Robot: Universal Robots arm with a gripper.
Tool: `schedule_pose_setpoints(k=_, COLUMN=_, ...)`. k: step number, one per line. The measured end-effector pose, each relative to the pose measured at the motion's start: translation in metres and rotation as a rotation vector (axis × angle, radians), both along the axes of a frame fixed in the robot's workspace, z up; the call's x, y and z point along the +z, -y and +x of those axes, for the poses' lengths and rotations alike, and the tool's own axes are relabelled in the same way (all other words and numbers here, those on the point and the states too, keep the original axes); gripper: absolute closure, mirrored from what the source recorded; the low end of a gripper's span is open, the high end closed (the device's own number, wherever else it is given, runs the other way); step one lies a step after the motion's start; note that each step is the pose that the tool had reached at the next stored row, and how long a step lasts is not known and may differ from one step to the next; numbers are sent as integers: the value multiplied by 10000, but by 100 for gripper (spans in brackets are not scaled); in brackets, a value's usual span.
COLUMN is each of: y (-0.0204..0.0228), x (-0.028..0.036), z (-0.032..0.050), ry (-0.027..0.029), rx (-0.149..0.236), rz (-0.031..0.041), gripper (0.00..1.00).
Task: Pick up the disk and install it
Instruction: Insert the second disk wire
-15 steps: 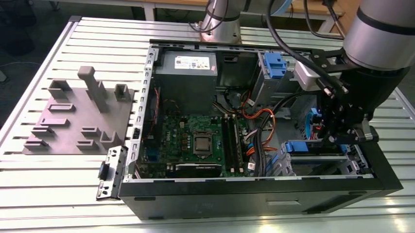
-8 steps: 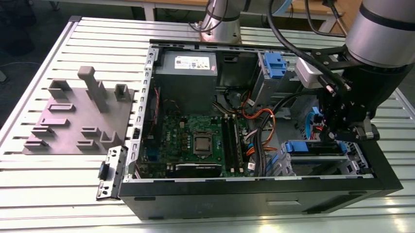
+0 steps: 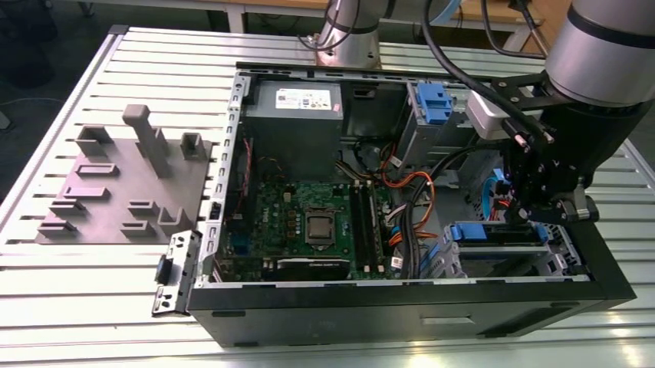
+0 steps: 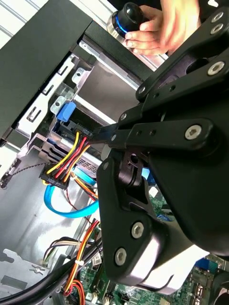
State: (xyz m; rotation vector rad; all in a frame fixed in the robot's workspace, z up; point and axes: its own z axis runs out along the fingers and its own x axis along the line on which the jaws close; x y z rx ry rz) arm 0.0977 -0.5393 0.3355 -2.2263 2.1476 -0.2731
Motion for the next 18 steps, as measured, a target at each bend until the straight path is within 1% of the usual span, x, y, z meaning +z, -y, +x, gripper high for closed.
schedule_pose_setpoints(k=9, y=0, x=0, z=0, ry=-1, rx=0, rz=0, gripper=89)
schedule_pose_setpoints(k=11, y=1, x=5, z=1, ry=-16, rx=0, rz=-2, gripper=89)
schedule_pose_setpoints(k=15, y=0, x=66, z=1, ry=-143, rx=0, rz=1, gripper=89)
schedule_pose_setpoints(k=18, y=0, x=134, z=1, ry=-237, rx=0, rz=1, gripper=89)
